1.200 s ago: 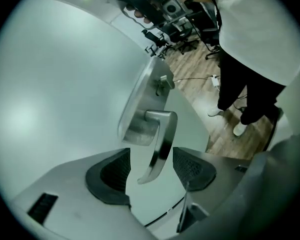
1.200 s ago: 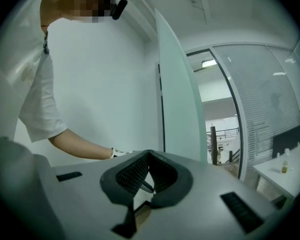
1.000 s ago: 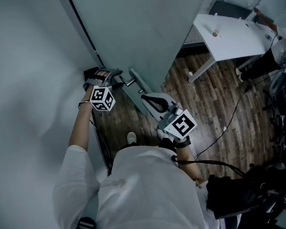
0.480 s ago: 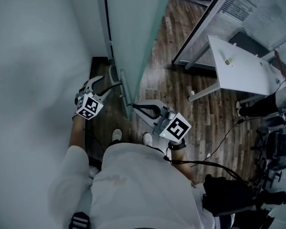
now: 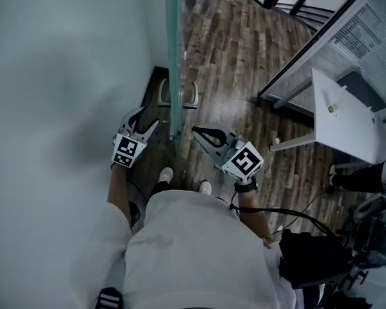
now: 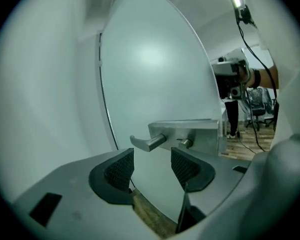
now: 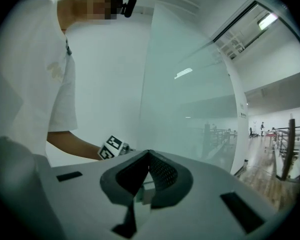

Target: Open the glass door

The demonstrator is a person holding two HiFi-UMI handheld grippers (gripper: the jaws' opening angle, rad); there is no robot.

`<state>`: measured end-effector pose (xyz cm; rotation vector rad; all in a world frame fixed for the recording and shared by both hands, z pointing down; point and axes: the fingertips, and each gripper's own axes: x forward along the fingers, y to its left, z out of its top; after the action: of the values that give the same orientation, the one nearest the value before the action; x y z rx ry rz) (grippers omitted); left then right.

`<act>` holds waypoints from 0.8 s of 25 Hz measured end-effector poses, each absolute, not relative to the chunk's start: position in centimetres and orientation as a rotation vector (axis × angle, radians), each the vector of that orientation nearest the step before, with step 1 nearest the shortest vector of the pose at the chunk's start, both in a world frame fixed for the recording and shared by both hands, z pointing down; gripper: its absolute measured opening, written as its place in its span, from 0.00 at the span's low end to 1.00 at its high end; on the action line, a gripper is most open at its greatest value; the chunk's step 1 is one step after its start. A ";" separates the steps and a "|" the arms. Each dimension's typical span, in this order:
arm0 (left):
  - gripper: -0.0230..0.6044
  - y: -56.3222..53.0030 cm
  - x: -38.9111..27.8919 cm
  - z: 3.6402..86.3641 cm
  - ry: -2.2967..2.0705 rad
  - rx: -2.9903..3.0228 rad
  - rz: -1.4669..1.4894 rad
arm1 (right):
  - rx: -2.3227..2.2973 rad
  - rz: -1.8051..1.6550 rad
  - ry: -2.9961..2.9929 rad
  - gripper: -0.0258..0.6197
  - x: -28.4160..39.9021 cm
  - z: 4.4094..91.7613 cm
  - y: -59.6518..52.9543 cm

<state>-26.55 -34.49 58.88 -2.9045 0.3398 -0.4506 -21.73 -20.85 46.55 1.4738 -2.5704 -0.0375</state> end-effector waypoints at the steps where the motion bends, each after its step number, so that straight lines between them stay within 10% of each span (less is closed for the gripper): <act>1: 0.41 -34.3 -27.4 58.8 0.377 -2.930 -0.430 | 1.493 -0.016 -2.530 0.03 -21.1 47.5 -21.5; 6: 0.37 -32.8 -30.7 58.2 0.548 -3.064 -0.292 | 1.534 -0.046 -2.279 0.04 -18.9 51.6 -26.4; 9: 0.36 -32.0 -32.4 58.1 0.612 -3.112 -0.240 | 1.450 -0.062 -2.078 0.25 -18.1 55.5 -29.7; 20: 0.36 -31.6 -39.1 58.1 0.855 -3.054 -0.263 | 1.064 -0.123 -2.005 0.25 -23.2 60.3 -36.8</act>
<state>-39.08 -31.65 58.14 -3.0539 0.8554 -0.2634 -23.19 -36.79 60.31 1.0638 -2.0050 -0.1233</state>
